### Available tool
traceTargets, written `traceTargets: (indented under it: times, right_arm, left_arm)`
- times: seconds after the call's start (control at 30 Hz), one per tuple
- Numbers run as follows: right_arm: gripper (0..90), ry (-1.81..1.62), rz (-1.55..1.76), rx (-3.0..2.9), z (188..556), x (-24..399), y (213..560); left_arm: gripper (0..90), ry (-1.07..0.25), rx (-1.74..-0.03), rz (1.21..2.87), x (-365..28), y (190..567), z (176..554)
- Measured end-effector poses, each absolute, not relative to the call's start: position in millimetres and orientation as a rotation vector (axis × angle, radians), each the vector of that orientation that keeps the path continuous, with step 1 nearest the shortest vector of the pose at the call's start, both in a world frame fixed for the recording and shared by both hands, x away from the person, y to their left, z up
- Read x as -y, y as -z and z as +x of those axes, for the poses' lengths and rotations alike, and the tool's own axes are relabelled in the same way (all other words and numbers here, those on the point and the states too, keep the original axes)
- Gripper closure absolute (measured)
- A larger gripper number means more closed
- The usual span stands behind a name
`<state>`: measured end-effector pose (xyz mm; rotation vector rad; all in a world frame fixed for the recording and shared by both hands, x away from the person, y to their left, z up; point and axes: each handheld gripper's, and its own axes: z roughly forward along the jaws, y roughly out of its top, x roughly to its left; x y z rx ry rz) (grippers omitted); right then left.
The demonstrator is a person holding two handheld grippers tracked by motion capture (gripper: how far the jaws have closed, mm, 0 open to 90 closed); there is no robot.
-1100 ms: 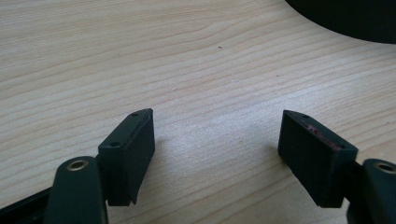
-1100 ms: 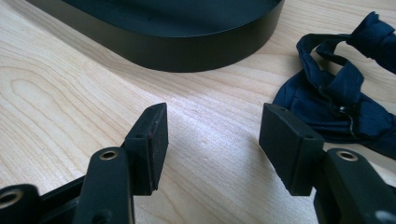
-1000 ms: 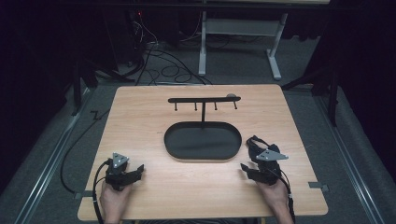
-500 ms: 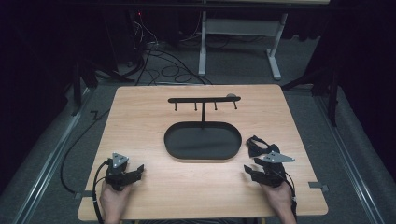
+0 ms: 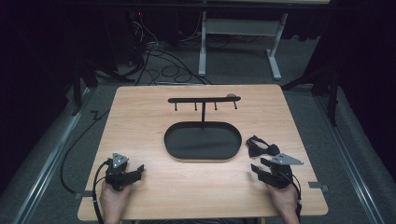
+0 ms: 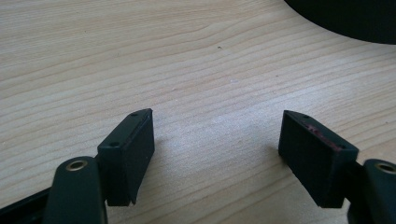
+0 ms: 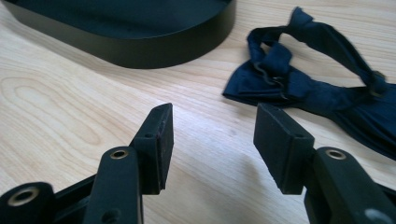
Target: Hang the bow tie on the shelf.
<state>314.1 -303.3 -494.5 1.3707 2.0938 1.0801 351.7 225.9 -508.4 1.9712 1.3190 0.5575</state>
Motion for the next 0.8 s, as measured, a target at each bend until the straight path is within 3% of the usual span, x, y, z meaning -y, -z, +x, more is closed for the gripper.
traceTargets:
  times: [0.8]
  right_arm:
    - [58.4,-1.085,1.44,-2.02,330,326,475]
  left_arm:
    - [27.3,-0.56,-1.319,1.974,-226,508,352]
